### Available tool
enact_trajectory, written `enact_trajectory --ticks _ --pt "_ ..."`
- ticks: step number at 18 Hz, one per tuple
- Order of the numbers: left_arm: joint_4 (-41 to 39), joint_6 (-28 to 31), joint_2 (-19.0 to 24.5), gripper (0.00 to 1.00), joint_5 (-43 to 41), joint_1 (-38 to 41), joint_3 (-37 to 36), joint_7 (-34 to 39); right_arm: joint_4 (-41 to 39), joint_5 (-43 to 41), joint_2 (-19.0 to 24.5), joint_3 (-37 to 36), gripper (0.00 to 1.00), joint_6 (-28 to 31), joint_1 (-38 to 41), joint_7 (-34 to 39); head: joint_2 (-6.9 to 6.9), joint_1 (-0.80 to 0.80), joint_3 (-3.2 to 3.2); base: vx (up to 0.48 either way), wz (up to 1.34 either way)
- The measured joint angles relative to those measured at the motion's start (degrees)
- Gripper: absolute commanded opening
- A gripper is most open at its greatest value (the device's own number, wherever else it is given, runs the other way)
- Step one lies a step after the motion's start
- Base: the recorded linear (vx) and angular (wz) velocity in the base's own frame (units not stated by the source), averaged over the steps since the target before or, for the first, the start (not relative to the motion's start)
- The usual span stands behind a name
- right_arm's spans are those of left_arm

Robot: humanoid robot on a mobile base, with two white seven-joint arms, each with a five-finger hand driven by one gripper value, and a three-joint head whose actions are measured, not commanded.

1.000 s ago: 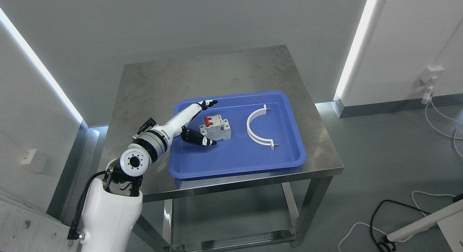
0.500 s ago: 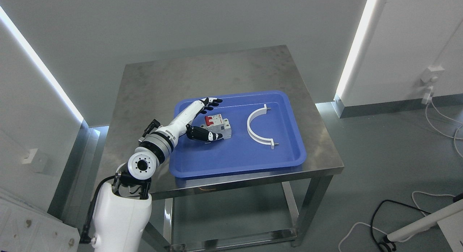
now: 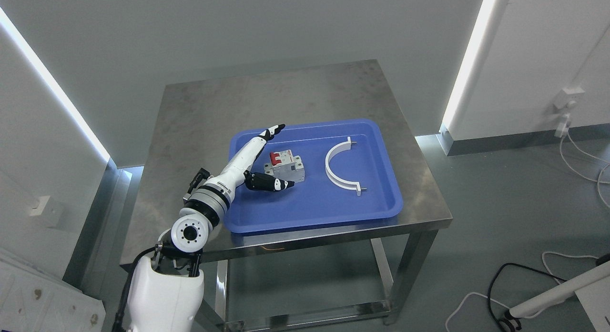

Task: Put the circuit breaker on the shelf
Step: 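Close the left hand fingers around the circuit breaker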

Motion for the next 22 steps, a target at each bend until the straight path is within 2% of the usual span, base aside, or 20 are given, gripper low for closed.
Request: enact_trajectory --ticks 3,7,9,11,12,22 --pt "-0.36 -0.24 -0.46 0.68 0.01 0.72 0.49 -2.6 0.0 0.0 0.0 0.0 1.0 0.0 0.0 0.0 0.0 0.0 0.0 -0.007 0.0" --pt "-0.4 -0.37 -0.85 0.62 -0.05 0.35 0.92 -3.32 0.0 0.01 0.0 0.0 1.0 0.0 0.0 -0.01 0.0 0.0 0.0 0.0 0.0" --pt "-0.07 -0.49 -1.0 0.49 -0.16 -0.26 1.06 -3.38 0.0 0.01 0.0 0.0 1.0 0.0 0.0 -0.01 0.0 0.0 0.0 0.0 0.0" --pt "0.6 -1.21 -1.11 0.27 -0.26 -0.97 1.21 -3.44 0.0 0.01 0.0 0.0 1.0 0.0 0.0 -0.01 0.0 0.0 0.0 0.0 0.0" --pt "0.93 -2.09 -1.18 0.22 -0.3 -1.22 1.28 -3.48 0.0 0.01 0.0 0.0 1.0 0.0 0.0 -0.01 0.0 0.0 0.0 0.0 0.0" --pt "2.81 -6.14 -1.51 0.2 -1.97 -1.67 3.02 -3.46 0.0 0.01 0.0 0.0 1.0 0.0 0.01 -0.02 0.0 0.0 0.0 0.0 0.0"
